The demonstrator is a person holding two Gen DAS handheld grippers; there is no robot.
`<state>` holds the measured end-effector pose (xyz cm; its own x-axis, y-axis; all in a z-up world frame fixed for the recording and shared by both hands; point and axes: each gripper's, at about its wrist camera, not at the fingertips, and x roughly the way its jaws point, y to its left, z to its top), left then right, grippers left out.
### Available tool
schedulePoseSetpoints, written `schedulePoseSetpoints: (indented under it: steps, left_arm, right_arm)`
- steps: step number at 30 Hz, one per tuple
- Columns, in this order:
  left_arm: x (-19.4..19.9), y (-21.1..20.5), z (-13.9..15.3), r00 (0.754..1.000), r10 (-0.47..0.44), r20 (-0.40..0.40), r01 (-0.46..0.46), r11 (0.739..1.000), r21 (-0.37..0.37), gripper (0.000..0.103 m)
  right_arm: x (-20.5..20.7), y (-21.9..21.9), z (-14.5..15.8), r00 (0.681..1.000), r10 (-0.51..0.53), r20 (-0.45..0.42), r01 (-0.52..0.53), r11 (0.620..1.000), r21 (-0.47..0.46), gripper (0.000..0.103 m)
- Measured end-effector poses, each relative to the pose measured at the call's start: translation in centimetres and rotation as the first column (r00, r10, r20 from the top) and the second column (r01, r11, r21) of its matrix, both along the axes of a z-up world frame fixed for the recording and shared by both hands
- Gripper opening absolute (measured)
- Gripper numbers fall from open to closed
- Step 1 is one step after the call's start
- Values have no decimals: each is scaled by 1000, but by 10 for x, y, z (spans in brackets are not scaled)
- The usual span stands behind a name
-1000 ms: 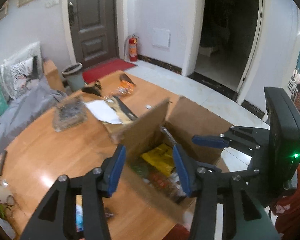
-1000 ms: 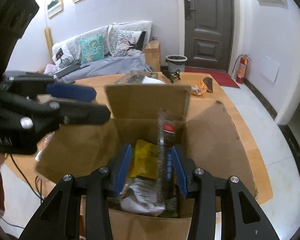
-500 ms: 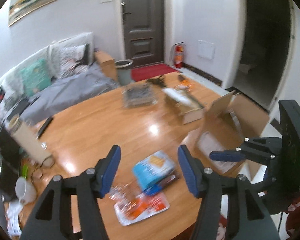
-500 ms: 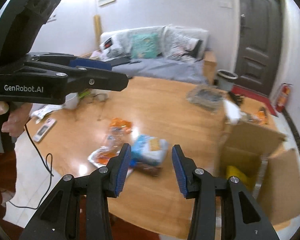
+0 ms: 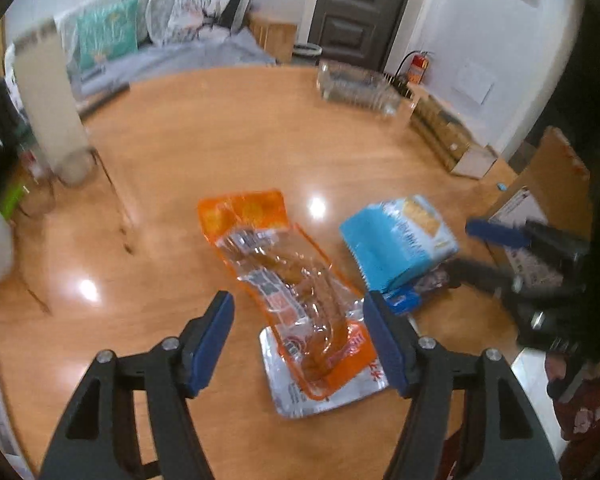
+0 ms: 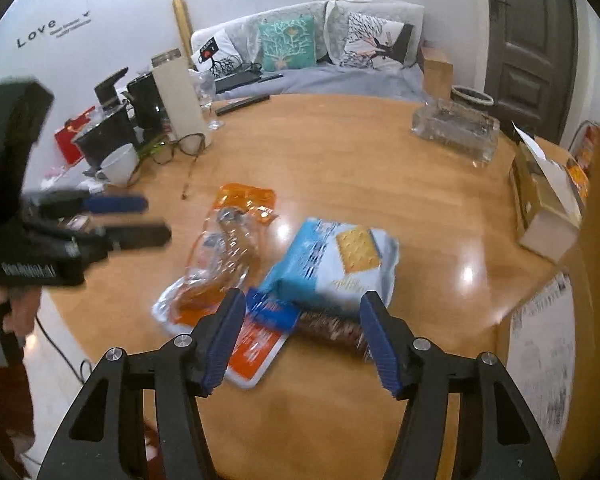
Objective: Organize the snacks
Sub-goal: 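Return both tools to the remaining snacks on the table, then grasp the orange sausage bag with the left tool while the right tool grasps the blue cracker pack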
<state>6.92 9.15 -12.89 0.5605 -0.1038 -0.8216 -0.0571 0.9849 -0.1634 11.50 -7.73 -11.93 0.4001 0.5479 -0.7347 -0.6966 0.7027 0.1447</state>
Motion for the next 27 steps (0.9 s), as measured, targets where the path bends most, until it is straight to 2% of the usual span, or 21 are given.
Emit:
schedulePoseSetpoints:
  steps: [3,6,11,15,19,24,27]
  left_arm:
    - [15,-4,-19,1000,-1,-26,1,1000,-14,64]
    - [27,-11,-31,999,-5,-40,4,1000,-18,70]
    - [44,-13,-40,999,-13,-49,11,1000,-26,72]
    - [47,-18,-43,998,-25,-51,24,1000,-11,75]
    - [52,-22,-45,998,-29,-48,30,1000,5,79]
    - [51,-22,-45,998,-34,-50,36,999,22,79]
    - [46,-18,-44,998,-34,-51,35,999,23,80]
  right_arm:
    - [24,3,-5,1000,1,10,-1,1000,24,57]
    - [48,13,-11,1000,-8,-4,8,999,49,57]
    - [74,25,-22,1000,4,-24,-1,991,134,57]
    - [92,33,-33,998,2,-68,7,991,134,57]
    - [90,27,-34,997,-5,-80,15,993,117,58]
    - [71,-2,-33,983,-58,-176,84,987,139,63]
    - [57,-10,-31,979,-67,-194,92,988,125,64]
